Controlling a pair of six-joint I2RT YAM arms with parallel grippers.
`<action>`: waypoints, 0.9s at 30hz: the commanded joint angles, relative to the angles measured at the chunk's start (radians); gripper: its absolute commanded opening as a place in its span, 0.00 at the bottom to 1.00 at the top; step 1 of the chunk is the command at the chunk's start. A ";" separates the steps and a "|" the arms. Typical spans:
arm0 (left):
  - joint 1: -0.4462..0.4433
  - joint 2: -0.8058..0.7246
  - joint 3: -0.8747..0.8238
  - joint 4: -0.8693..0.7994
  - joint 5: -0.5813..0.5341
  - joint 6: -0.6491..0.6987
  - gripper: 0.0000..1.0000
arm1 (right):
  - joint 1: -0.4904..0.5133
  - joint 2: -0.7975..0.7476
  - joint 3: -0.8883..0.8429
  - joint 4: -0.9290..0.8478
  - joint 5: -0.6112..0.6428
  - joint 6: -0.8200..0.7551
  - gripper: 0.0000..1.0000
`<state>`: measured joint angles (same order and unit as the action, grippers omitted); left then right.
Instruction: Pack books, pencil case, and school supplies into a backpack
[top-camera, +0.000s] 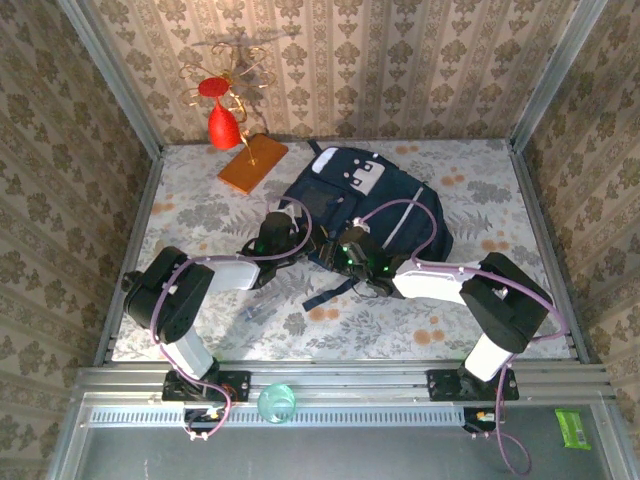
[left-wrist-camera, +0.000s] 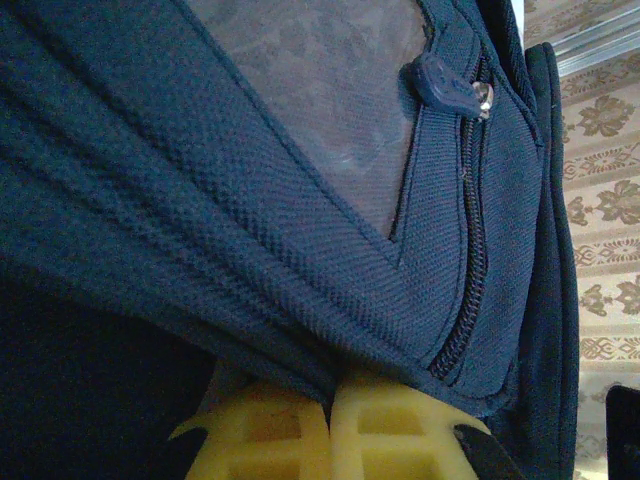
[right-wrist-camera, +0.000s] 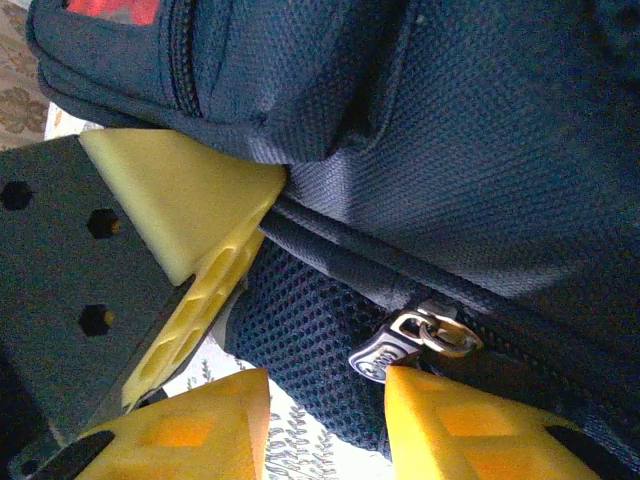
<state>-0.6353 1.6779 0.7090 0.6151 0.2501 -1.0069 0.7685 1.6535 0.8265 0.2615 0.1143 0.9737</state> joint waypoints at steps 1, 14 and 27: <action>-0.024 -0.028 0.006 0.037 0.049 0.010 0.00 | 0.004 -0.009 0.014 -0.019 0.096 0.039 0.36; -0.030 -0.063 0.017 0.026 0.060 0.008 0.00 | 0.113 -0.046 -0.049 -0.057 0.346 0.147 0.37; -0.039 -0.075 0.010 0.032 0.063 0.007 0.00 | 0.104 -0.012 0.002 -0.006 0.389 0.119 0.36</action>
<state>-0.6529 1.6463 0.7090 0.6140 0.2573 -1.0103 0.8845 1.6302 0.7868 0.2359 0.4248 1.0992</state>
